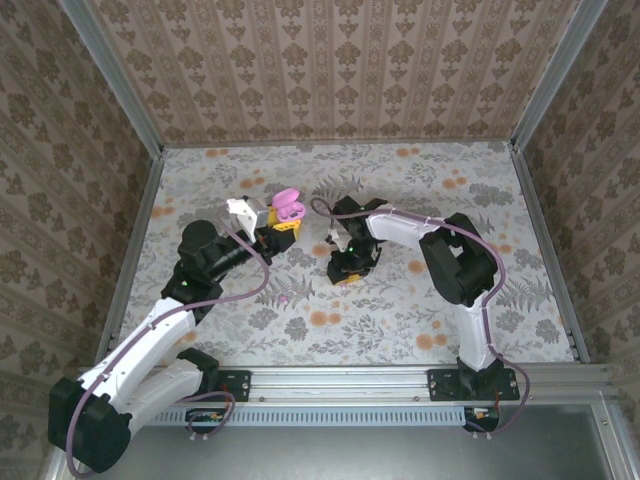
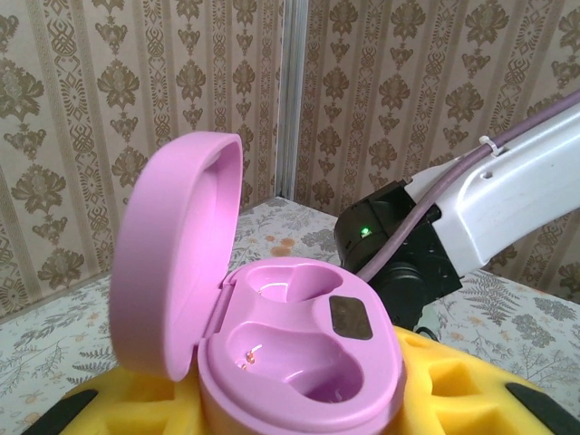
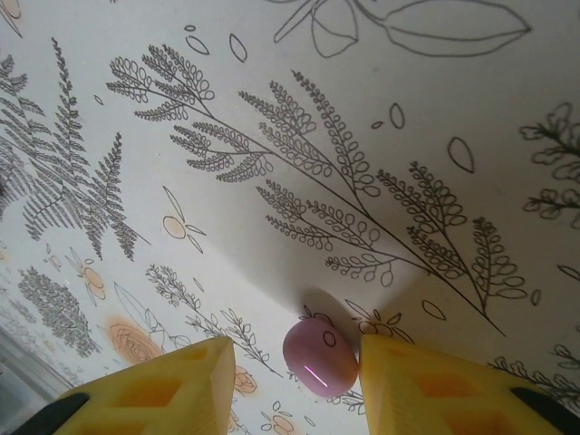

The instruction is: Insert the wireless bluetooth earbuds into the charging case

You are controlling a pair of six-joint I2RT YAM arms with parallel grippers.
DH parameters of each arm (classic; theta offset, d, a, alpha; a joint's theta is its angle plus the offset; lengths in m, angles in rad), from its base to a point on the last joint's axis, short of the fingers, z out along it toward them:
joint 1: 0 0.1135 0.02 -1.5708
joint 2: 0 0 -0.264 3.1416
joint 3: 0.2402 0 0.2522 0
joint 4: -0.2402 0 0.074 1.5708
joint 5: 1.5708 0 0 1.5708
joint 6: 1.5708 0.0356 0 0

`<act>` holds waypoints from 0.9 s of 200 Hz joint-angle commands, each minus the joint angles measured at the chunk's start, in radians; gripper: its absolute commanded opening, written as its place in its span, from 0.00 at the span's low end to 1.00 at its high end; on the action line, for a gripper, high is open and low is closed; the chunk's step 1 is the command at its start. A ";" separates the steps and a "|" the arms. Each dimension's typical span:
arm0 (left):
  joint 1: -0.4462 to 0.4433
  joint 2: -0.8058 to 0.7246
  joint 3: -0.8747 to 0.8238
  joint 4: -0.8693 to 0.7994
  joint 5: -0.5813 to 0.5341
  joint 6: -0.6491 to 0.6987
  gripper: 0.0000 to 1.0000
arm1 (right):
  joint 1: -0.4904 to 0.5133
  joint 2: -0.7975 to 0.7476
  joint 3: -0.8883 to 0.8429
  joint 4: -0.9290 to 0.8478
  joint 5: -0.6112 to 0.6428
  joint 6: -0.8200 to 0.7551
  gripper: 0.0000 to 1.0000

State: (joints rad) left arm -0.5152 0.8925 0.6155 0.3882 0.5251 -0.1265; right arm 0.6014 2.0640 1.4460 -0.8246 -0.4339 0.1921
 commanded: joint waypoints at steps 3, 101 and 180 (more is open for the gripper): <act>0.007 -0.011 0.030 0.006 -0.004 0.021 0.29 | 0.019 0.023 0.026 -0.045 0.064 0.002 0.41; 0.004 0.016 0.047 0.018 0.006 0.016 0.29 | 0.006 -0.061 -0.070 0.039 0.228 0.177 0.24; -0.002 0.040 0.052 0.034 0.011 0.012 0.29 | -0.080 -0.302 -0.350 0.200 0.366 0.528 0.25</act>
State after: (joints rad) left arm -0.5156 0.9283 0.6300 0.3901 0.5262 -0.1268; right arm 0.5507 1.8397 1.1748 -0.6891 -0.1505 0.5503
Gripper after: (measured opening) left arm 0.362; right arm 0.231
